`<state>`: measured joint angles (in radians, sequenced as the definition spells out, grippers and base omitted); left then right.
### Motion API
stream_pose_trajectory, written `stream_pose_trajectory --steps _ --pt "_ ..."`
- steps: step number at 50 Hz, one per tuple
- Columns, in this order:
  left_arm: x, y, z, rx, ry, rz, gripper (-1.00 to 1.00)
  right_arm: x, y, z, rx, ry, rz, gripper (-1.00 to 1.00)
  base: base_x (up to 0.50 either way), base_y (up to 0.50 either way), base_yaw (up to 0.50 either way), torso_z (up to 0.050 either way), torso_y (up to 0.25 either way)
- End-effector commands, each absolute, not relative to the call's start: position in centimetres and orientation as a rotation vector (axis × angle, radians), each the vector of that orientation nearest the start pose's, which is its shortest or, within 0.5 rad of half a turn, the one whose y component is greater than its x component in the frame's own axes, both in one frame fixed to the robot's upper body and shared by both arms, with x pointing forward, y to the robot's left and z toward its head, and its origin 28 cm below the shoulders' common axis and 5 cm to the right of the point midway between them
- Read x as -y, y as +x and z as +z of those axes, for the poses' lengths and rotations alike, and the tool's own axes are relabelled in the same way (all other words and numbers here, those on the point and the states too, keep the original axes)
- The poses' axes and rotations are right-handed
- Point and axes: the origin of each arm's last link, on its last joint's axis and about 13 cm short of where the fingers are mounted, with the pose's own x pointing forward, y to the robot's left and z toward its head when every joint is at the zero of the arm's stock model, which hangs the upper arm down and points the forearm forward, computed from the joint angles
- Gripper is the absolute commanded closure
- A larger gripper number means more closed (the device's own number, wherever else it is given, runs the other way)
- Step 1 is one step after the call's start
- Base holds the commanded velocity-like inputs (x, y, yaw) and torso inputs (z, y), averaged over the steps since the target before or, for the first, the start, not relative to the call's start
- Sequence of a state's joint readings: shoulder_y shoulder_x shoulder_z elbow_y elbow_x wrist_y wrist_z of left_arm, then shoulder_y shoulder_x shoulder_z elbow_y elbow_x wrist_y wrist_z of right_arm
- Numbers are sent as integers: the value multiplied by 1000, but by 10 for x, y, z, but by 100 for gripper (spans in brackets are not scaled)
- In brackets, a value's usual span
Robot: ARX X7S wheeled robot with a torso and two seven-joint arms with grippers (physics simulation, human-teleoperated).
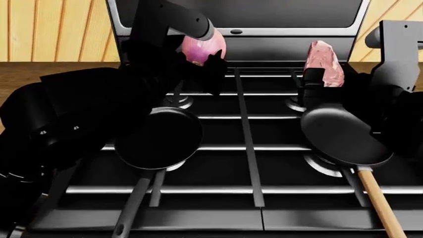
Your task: Place both pans onto different burners. Then place the onion and the steak on different pans.
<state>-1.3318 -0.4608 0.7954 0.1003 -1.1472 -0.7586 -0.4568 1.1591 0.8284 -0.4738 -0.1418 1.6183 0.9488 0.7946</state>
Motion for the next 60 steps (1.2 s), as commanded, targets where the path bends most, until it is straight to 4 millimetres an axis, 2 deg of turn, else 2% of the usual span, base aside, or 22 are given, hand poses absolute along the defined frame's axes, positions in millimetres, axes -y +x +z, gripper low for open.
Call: stream_pose_trajectory --steps 1,16,25,44,60 --pt "-168 312 294 59 176 -438 100 169 272 292 -220 27 51 100 0 0 0 0 0" --pt "-188 324 291 5 223 -411 100 187 268 290 -260 6 8 100 0 0 0 0 1" --pt "-199 322 290 -32 258 -392 100 195 264 286 -269 14 -21 100 0 0 0 0 0" --pt "-224 324 264 -170 344 -346 100 196 262 287 -259 20 -26 100 0 0 0 0 1" --pt "-233 328 253 -214 355 -313 100 196 261 286 -257 23 -27 100 0 0 0 1 1"
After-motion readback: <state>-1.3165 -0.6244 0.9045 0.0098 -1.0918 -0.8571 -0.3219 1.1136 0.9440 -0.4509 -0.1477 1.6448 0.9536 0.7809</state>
